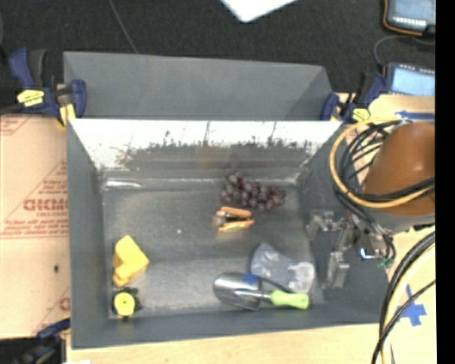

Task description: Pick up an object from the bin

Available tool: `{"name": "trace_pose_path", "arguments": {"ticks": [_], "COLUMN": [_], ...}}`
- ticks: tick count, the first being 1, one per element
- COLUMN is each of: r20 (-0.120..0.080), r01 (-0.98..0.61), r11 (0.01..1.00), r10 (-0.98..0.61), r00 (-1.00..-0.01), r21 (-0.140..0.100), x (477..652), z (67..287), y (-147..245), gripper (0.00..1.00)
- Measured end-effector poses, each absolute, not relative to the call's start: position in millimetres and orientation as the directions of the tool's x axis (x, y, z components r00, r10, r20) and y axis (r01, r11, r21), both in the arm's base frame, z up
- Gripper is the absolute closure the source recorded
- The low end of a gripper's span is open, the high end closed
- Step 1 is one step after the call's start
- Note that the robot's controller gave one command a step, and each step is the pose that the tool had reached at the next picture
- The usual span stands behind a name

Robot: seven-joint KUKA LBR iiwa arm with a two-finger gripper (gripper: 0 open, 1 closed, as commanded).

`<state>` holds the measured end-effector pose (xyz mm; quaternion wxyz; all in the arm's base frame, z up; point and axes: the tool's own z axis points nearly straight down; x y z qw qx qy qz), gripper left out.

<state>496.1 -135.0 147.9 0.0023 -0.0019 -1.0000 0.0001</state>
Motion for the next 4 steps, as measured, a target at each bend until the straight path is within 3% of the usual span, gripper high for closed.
{"name": "trace_pose_path", "arguments": {"ticks": [1, 2, 3, 4], "r20": [-0.003, -0.007, -0.006, -0.012], "r01": [0.000, -0.036, -0.175, -0.315], "r11": [1.000, 0.999, 0.985, 0.949], "r10": [0.000, -0.036, -0.175, -0.315], "r00": [-1.000, -0.999, -0.985, -0.949], "r21": [-0.002, -0.004, -0.005, -0.011], "x": [497.9, 486.0, 485.2, 495.3], "z": [152.3, 102.4, 75.2, 71.2], "y": [-134.6, -123.0, -116.5, -118.7], "gripper": [0.00, 0.00, 0.00, 1.00]}}
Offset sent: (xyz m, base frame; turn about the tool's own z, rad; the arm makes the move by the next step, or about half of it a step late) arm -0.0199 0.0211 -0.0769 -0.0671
